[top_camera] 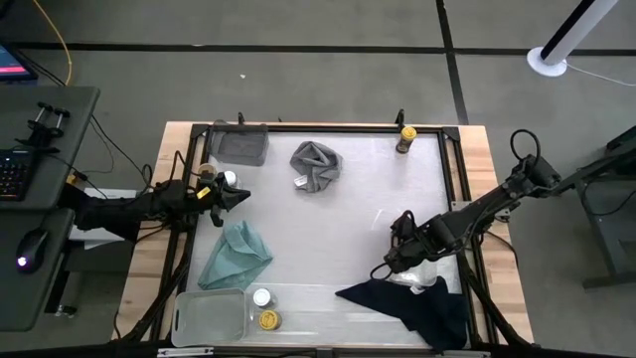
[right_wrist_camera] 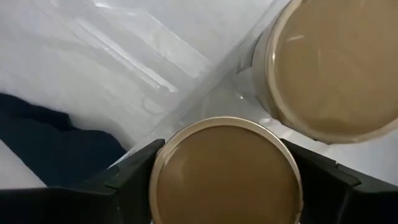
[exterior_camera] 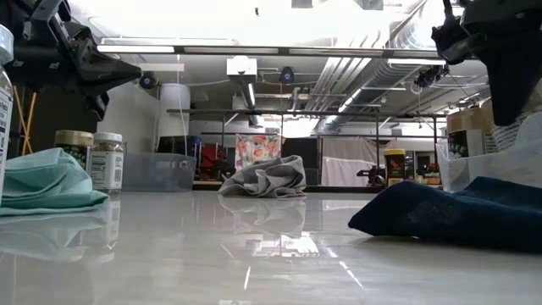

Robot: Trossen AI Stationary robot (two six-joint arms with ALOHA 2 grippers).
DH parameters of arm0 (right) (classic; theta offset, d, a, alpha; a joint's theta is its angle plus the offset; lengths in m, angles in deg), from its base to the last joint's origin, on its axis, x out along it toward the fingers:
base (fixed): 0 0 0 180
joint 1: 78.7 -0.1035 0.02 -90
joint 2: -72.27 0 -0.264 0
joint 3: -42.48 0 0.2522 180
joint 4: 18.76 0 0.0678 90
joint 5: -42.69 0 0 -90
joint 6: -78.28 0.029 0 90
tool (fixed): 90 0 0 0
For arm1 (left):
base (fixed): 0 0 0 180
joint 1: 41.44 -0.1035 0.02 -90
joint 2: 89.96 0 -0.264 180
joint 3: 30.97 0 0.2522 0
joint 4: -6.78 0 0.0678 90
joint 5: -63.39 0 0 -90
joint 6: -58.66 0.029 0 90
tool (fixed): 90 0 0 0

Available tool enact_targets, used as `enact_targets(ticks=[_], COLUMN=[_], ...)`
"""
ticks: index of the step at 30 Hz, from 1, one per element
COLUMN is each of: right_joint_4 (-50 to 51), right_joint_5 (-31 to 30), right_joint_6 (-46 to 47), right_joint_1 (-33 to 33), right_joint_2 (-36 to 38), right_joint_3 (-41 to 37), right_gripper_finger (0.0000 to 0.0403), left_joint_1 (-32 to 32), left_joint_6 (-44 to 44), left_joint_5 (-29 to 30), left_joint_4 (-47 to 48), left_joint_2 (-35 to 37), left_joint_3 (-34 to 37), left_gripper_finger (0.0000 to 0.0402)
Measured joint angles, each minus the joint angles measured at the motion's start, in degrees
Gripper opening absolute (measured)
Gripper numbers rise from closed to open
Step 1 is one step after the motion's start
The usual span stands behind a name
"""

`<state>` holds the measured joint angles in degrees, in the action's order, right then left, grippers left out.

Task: Sort spices by type
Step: Put the top brown seasoning bottle into the transparent bin

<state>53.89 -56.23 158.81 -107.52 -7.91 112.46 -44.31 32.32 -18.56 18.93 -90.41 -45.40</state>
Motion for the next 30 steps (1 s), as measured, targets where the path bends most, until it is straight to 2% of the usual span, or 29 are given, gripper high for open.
enact_targets(ticks=[6, 10, 14, 24, 30], right_joint_4=[0.0, -1.5, -3.1, -3.1, -3.2], right_joint_5=[-2.3, -6.7, -10.5, -10.2, -8.0], right_joint_6=[-1.0, -1.1, -5.2, -12.7, -16.1], right_joint_1=[0.0, 0.0, -0.1, -0.1, -0.2], right_joint_2=[0.0, 0.0, 0.0, 0.0, 0.0], right_joint_3=[0.0, 0.0, 0.0, 0.0, 0.3], right_gripper_finger=[0.0287, 0.0287, 0.0287, 0.0289, 0.0324], left_joint_1=[0.0, 0.0, 0.0, 0.0, 0.0], left_joint_6=[0.0, 0.0, 0.0, 0.0, 0.0], left_joint_5=[0.0, 0.0, 0.0, 0.0, 0.0], left_joint_4=[0.0, 0.0, 0.0, 0.0, 0.0], left_joint_2=[0.0, 0.0, 0.0, 0.0, 0.0], left_joint_3=[0.0, 0.0, 0.0, 0.0, 0.0], left_gripper_finger=[0.0001, 0.0001, 0.0001, 0.0001, 0.0001])
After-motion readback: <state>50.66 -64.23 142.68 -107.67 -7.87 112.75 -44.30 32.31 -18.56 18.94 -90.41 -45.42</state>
